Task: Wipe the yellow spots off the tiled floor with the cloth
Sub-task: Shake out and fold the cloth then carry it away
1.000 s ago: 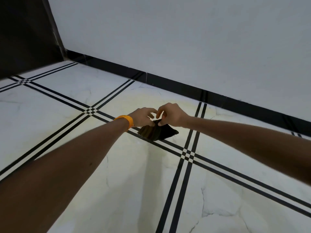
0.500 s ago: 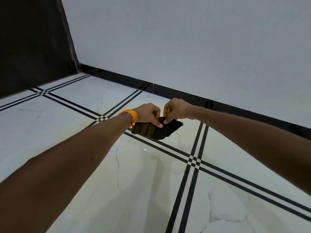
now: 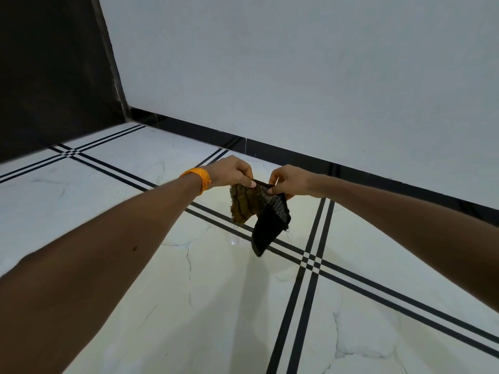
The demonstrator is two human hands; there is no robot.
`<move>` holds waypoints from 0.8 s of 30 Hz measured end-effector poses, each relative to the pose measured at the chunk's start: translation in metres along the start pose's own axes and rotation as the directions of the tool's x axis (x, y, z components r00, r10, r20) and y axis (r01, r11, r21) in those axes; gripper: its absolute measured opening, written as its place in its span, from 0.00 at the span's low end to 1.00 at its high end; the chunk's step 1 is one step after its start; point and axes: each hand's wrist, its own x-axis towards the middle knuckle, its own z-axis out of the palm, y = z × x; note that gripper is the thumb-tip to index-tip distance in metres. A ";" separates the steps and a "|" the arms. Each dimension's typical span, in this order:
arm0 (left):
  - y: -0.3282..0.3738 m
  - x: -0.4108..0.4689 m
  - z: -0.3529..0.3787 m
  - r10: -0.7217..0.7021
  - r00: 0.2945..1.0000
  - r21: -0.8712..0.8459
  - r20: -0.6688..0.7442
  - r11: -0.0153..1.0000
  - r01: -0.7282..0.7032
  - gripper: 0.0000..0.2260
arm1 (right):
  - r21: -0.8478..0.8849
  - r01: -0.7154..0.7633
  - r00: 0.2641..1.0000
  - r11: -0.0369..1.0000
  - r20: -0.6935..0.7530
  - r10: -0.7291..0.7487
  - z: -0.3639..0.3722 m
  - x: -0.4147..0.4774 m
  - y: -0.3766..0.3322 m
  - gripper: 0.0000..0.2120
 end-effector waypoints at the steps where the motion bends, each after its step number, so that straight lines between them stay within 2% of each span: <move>1: -0.001 -0.001 -0.001 -0.002 1.000 0.011 0.006 1.000 0.002 0.05 | -0.110 0.014 0.998 0.994 -0.051 -0.020 0.000 0.000 -0.001 0.06; 3: -0.003 -0.004 -0.004 -0.009 1.000 0.016 0.017 1.000 0.008 0.06 | -0.252 0.023 0.997 0.967 -0.071 -0.042 -0.002 -0.001 -0.001 0.07; 4: -0.005 -0.005 -0.006 -0.013 1.000 0.001 0.011 1.000 0.013 0.07 | -0.246 0.020 0.998 0.969 -0.047 -0.032 -0.003 0.000 0.002 0.07; 6: -0.007 -0.008 -0.010 -0.030 0.999 -0.069 -0.014 0.997 0.029 0.09 | -0.034 -0.009 1.000 0.999 0.012 0.010 -0.006 -0.001 0.007 0.06; 8: -0.009 -0.010 -0.013 -0.050 0.998 -0.169 -0.032 0.985 0.044 0.07 | 0.223 -0.012 1.000 0.975 -0.002 0.013 -0.008 -0.002 0.009 0.05; 10: -0.011 -0.010 -0.016 -0.069 0.997 -0.261 -0.046 0.964 0.055 0.06 | 0.360 0.039 0.997 0.932 -0.074 -0.013 -0.011 -0.002 0.005 0.04; 12: -0.012 -0.010 -0.018 -0.070 0.997 -0.302 -0.017 0.951 0.062 0.07 | 0.411 0.068 0.994 0.909 -0.102 -0.028 -0.017 -0.004 0.002 0.07; 14: -0.014 -0.012 -0.018 -0.064 0.997 -0.241 0.040 0.968 0.072 0.10 | 0.322 0.026 1.000 0.946 -0.001 -0.028 -0.024 -0.006 0.002 0.15; 17: -0.012 -0.013 -0.015 -0.069 0.997 -0.188 0.047 0.979 0.077 0.08 | -0.021 -0.043 0.974 0.999 0.223 0.047 -0.022 -0.011 0.005 0.12; 19: -0.010 -0.011 -0.013 -0.076 0.997 -0.226 0.021 0.971 0.078 0.07 | -0.022 -0.042 0.959 0.999 0.280 0.046 -0.019 -0.014 0.007 0.10; 20: -0.008 -0.010 -0.012 -0.078 0.997 -0.280 0.020 0.957 0.080 0.07 | 0.036 -0.026 0.959 0.999 0.281 0.014 -0.021 -0.017 0.006 0.10; 22: -0.006 -0.007 -0.011 -0.100 0.995 -0.467 0.028 0.878 0.102 0.07 | 0.279 -0.006 0.967 0.960 0.245 -0.065 -0.034 -0.017 0.006 0.14; 23: -0.002 -0.006 -0.011 -0.120 0.993 -0.561 0.019 0.820 0.110 0.08 | 0.441 0.002 0.969 0.897 0.220 -0.110 -0.042 -0.018 0.007 0.18; 24: 0.003 -0.006 -0.011 -0.145 0.989 -0.639 -0.011 0.762 0.105 0.10 | 0.619 0.008 0.971 0.785 0.183 -0.154 -0.047 -0.019 0.009 0.25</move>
